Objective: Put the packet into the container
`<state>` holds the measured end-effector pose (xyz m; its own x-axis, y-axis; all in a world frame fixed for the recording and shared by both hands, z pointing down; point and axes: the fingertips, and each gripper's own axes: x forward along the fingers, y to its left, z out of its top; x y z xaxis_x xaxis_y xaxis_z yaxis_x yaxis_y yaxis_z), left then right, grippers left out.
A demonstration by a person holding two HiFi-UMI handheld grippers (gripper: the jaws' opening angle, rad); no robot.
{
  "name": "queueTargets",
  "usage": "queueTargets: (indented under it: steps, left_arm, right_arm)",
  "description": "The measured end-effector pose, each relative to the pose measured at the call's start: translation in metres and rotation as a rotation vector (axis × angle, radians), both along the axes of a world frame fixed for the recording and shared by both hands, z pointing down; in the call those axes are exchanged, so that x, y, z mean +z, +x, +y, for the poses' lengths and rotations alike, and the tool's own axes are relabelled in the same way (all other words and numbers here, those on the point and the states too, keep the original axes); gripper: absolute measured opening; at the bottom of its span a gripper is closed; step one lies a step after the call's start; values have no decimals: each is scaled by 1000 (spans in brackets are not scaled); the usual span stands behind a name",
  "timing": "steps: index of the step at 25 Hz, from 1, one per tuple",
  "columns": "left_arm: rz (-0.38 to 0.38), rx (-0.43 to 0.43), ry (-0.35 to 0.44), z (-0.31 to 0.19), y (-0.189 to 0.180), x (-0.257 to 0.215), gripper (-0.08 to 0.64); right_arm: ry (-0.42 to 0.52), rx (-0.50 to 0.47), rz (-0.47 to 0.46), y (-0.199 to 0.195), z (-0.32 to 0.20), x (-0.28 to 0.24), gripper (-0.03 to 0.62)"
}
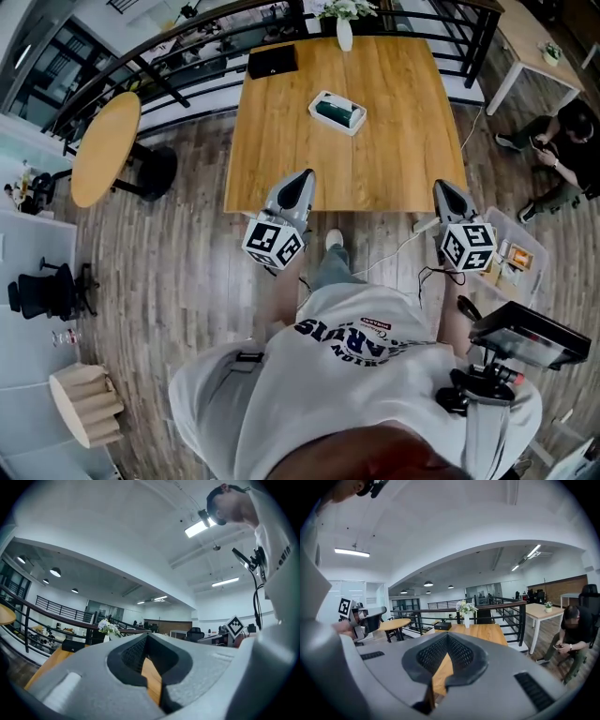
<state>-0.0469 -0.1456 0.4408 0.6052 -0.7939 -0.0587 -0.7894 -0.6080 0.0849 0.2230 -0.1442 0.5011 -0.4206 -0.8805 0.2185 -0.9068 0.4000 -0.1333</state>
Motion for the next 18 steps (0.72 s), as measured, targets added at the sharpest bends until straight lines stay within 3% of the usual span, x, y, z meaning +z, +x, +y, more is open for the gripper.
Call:
queueTargets:
  steps: [8, 18]
  left_arm:
    - [-62, -53, -35, 97, 15, 5, -2]
    - [-97, -137, -28, 190, -26, -1, -2]
  right_arm:
    - [-31, 16, -17, 31, 69, 23, 6]
    - [-27, -14, -53, -4, 143, 33, 6]
